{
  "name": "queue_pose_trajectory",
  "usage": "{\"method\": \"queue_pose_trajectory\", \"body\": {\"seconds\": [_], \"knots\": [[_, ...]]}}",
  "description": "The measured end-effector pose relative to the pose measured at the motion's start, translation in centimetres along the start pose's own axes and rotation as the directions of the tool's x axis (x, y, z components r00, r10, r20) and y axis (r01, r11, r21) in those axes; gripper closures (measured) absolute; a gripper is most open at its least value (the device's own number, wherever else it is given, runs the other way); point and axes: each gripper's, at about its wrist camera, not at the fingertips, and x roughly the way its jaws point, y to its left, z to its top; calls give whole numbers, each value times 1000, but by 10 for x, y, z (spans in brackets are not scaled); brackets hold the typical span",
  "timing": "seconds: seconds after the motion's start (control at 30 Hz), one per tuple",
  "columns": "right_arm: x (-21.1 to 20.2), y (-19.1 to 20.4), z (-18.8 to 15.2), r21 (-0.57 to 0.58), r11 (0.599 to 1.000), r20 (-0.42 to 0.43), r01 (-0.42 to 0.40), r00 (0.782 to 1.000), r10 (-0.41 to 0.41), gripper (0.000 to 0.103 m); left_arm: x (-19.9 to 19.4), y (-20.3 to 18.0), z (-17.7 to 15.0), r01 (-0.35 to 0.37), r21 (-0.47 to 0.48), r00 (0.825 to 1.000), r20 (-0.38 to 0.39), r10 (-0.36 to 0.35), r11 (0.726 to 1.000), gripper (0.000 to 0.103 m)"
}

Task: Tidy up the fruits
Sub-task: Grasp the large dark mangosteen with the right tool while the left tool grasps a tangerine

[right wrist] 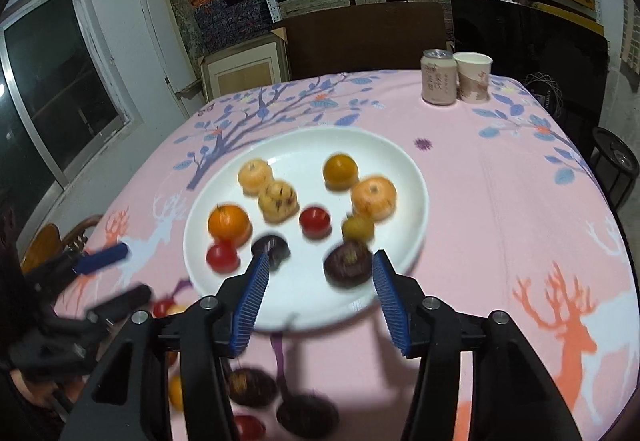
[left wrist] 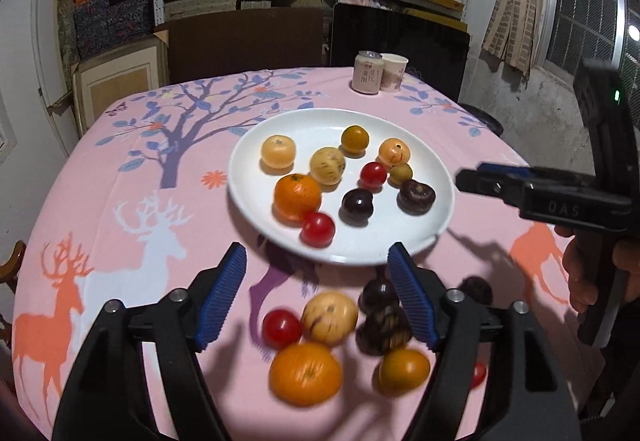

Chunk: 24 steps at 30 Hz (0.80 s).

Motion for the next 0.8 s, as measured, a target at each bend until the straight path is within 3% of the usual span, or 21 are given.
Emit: {"method": "queue_pose_trajectory", "body": {"seconds": [0.07,0.3,0.63,0.7,0.8], "knots": [[-13,0,-23,-13,1000,-1,11,1000,-11,49,-17,7,-16,9,-8,1000,8,-9,1000,15],[-16,9,-87,-89,994,-29,61,998,-64,49,-35,20,-73,-19,-24,999,-50,18,1000,14],[3,21,-98,-98,993,-81,73,993,-81,49,-39,19,-91,-25,-32,997,-77,23,999,14],[9,21,-98,-86,994,-101,61,992,-70,58,-38,17,-89,-24,-29,997,-77,21,999,14],[10,20,-97,-74,996,-93,49,994,-56,60,-33,13,-86,-40,-15,996,-84,39,999,14]]}}
